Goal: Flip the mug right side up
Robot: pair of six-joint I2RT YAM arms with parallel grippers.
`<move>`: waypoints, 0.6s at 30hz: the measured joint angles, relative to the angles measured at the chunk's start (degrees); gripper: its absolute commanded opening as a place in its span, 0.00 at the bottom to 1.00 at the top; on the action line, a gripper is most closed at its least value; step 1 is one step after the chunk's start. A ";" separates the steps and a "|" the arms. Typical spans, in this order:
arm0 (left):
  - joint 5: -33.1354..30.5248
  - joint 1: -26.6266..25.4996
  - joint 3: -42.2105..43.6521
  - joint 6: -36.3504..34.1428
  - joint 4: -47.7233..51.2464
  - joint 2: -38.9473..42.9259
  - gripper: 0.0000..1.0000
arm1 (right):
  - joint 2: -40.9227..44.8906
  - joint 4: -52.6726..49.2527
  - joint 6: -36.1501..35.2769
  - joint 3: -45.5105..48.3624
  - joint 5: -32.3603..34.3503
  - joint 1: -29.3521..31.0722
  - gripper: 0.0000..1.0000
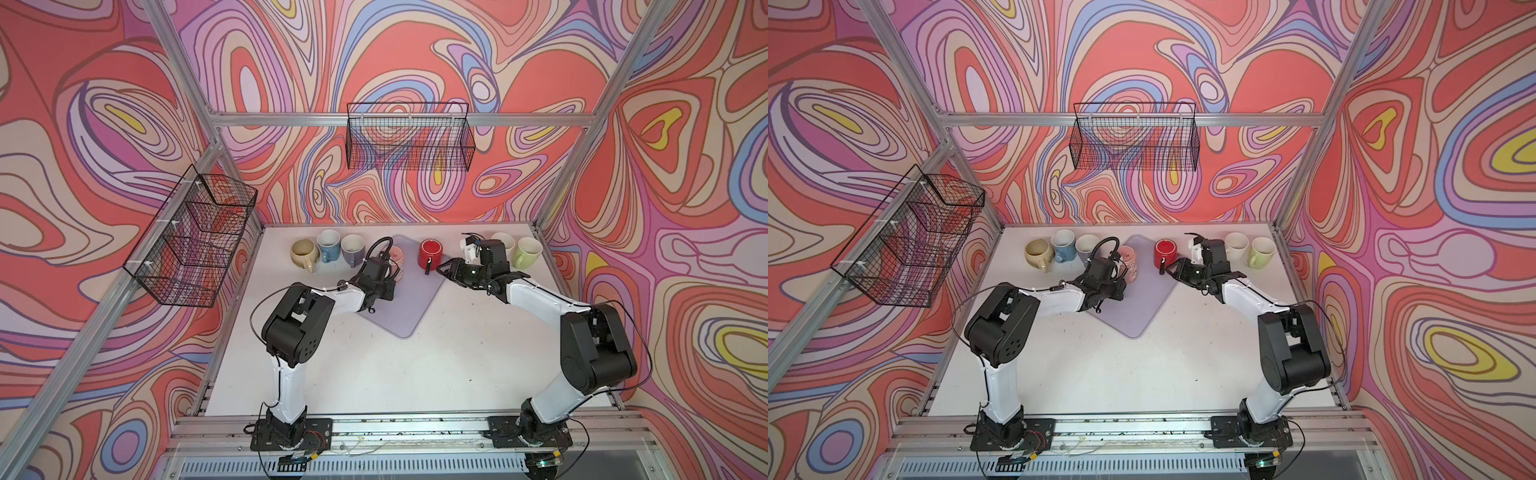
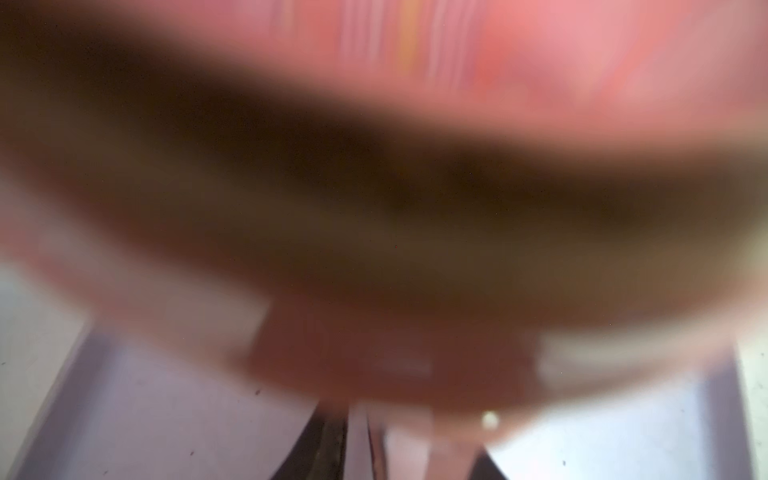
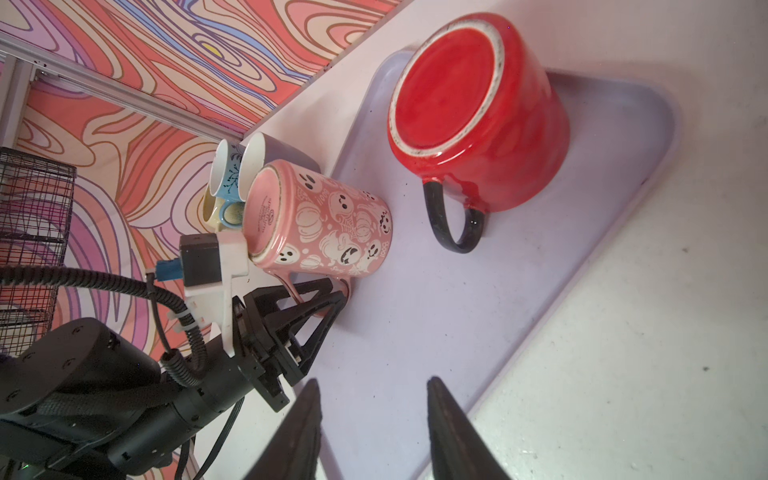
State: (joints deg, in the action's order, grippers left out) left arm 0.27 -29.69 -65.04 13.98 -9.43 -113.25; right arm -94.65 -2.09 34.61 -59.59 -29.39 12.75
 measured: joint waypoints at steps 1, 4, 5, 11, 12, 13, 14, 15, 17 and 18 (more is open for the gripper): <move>-0.20 0.00 0.00 0.00 -0.13 -0.07 0.24 | 0.00 0.00 0.00 0.00 0.00 0.02 0.43; -0.76 0.00 0.00 -0.28 -0.24 -0.11 0.18 | 0.00 0.02 0.00 0.00 0.00 0.02 0.43; -0.98 -0.07 0.00 -0.35 -0.37 -0.11 0.17 | 0.00 0.00 0.00 0.00 0.00 0.00 0.43; -1.66 -0.17 -0.57 -1.01 0.00 -0.09 0.00 | 0.00 0.02 0.00 0.00 0.00 0.02 0.43; -1.64 -0.20 -0.74 -1.29 0.13 -0.09 0.00 | 0.00 0.02 0.00 0.00 0.00 0.02 0.43; -1.62 -0.24 -0.94 -1.42 0.26 -0.09 0.00 | 0.00 0.02 0.00 0.00 0.00 0.02 0.43; -1.57 -0.24 -1.03 -1.60 0.28 -0.09 0.00 | 0.00 0.02 0.00 0.00 0.00 0.02 0.43; -1.42 -0.26 -1.18 -1.75 0.35 -0.09 0.00 | 0.00 0.02 0.00 0.00 0.00 0.00 0.43; -1.07 -0.26 -1.33 -1.97 0.39 -0.04 0.00 | 0.00 0.02 0.00 0.00 0.00 0.02 0.43; -0.74 -0.26 -1.33 -2.05 0.42 0.07 0.00 | 0.00 0.02 0.00 0.00 0.00 0.00 0.43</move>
State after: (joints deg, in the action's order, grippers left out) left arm -0.47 -29.95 -66.37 11.92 -9.02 -113.19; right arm -94.65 -2.07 34.61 -59.59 -29.39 12.75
